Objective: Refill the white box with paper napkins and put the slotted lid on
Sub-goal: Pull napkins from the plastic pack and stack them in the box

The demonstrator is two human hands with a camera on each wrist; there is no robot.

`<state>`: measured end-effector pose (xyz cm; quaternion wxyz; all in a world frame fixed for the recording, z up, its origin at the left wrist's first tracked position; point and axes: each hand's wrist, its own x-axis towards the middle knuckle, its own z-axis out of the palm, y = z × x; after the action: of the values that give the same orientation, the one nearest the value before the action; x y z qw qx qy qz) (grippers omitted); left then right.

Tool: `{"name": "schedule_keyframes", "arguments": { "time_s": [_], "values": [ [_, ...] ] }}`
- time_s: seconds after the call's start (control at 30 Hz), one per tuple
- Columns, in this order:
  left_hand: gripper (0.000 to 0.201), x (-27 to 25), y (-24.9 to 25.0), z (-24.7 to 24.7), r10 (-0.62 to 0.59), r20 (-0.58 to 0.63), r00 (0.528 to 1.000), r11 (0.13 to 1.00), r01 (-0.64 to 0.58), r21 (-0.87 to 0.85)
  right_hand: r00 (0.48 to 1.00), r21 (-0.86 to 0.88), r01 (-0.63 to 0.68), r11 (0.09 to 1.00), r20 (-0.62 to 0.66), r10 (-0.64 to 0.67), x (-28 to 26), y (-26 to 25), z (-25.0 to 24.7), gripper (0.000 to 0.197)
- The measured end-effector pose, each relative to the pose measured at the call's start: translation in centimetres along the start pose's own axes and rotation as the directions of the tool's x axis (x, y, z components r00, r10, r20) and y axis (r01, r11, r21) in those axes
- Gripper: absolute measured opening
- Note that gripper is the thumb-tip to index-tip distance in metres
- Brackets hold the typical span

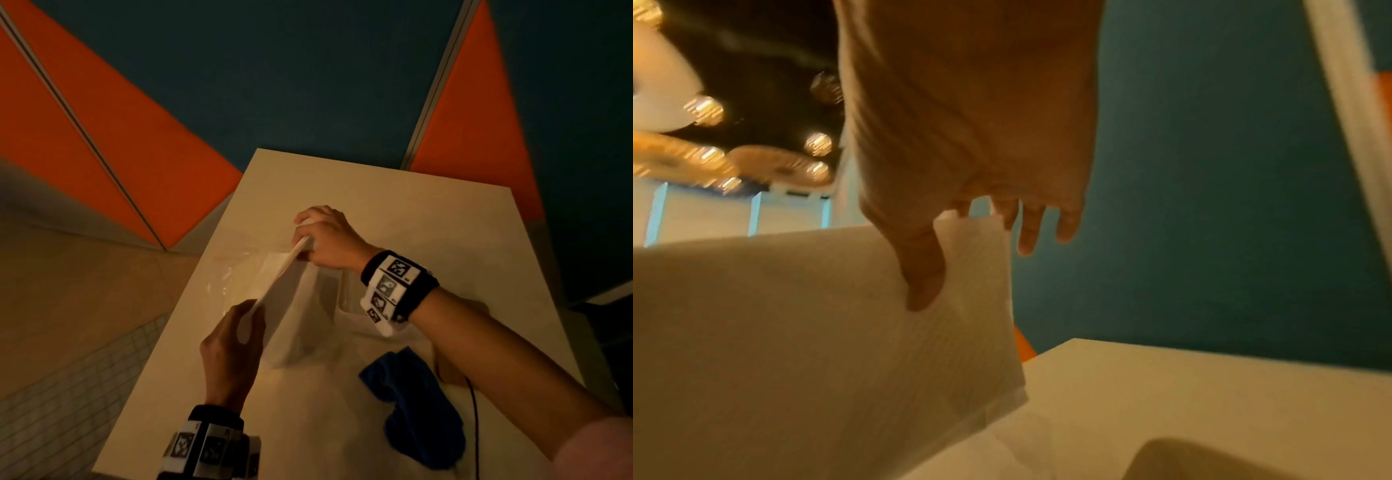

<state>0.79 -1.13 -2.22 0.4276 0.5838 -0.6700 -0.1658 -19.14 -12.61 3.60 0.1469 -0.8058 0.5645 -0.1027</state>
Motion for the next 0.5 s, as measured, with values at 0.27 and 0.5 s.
{"name": "schedule_keyframes", "arguments": {
  "time_s": [0.27,0.5],
  "values": [
    [0.038,-1.4,-0.5,0.8,-0.196,0.048,0.979,0.981,0.196,0.001,0.962,0.431,-0.274,0.859,0.133,0.24,-1.4,0.8,3.1,0.03],
    [0.029,-1.2,-1.6,0.2,-0.453,0.05,0.89,0.885,0.456,-0.097,0.925,0.577,-0.367,0.729,0.146,0.35,-0.7,1.7,2.8,0.022]
  ]
}}
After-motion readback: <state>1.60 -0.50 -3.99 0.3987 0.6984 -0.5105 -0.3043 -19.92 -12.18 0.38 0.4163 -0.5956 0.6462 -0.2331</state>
